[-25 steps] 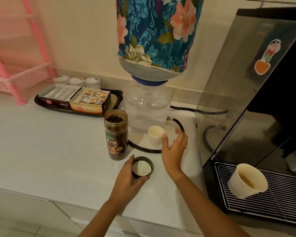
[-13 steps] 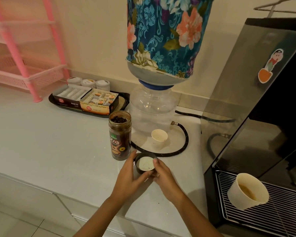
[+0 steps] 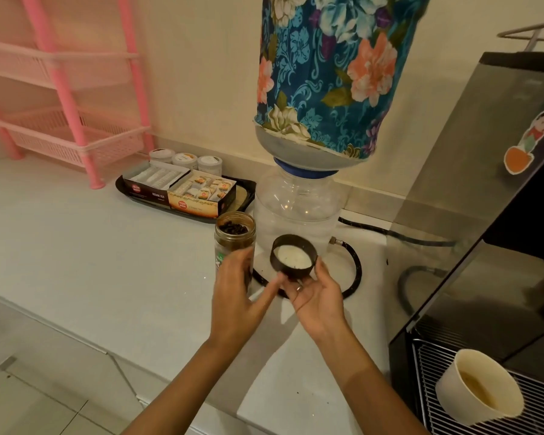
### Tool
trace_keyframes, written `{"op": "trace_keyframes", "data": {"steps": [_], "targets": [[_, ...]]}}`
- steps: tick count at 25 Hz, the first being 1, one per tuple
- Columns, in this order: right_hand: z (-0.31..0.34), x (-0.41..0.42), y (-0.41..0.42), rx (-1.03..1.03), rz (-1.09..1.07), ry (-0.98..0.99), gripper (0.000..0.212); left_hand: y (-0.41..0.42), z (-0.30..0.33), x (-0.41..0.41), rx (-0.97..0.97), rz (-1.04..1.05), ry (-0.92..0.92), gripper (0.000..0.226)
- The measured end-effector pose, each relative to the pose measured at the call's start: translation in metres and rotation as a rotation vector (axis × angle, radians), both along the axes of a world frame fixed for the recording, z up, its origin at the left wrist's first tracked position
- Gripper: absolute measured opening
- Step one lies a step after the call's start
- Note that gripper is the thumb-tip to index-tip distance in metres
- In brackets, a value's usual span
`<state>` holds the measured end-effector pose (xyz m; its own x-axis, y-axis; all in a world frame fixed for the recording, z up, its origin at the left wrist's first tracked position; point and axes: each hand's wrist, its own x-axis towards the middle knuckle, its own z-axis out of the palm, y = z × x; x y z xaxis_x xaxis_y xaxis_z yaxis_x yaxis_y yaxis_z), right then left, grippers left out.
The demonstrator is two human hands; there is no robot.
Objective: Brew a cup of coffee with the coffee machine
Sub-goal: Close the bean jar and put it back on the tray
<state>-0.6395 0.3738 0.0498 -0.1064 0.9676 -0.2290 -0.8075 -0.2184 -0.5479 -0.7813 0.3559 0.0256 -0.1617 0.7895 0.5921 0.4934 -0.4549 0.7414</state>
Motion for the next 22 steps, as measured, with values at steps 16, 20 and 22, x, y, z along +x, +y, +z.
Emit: {"op": "trace_keyframes", "data": {"steps": [16,20,22], "targets": [[0.026,-0.091,0.049,0.814,-0.243,-1.674,0.054,0.113,0.056,-0.113,-0.366,-0.575,-0.184,0.055],[0.0,-0.099,0.042,0.457,-0.213,-1.488,0.105,0.125,0.054,-0.122,-0.372,-0.673,0.122,0.066],[-0.012,-0.11,0.041,0.318,-0.163,-1.353,0.118,0.128,0.053,-0.122,-0.307,-0.668,0.24,0.075]]}}
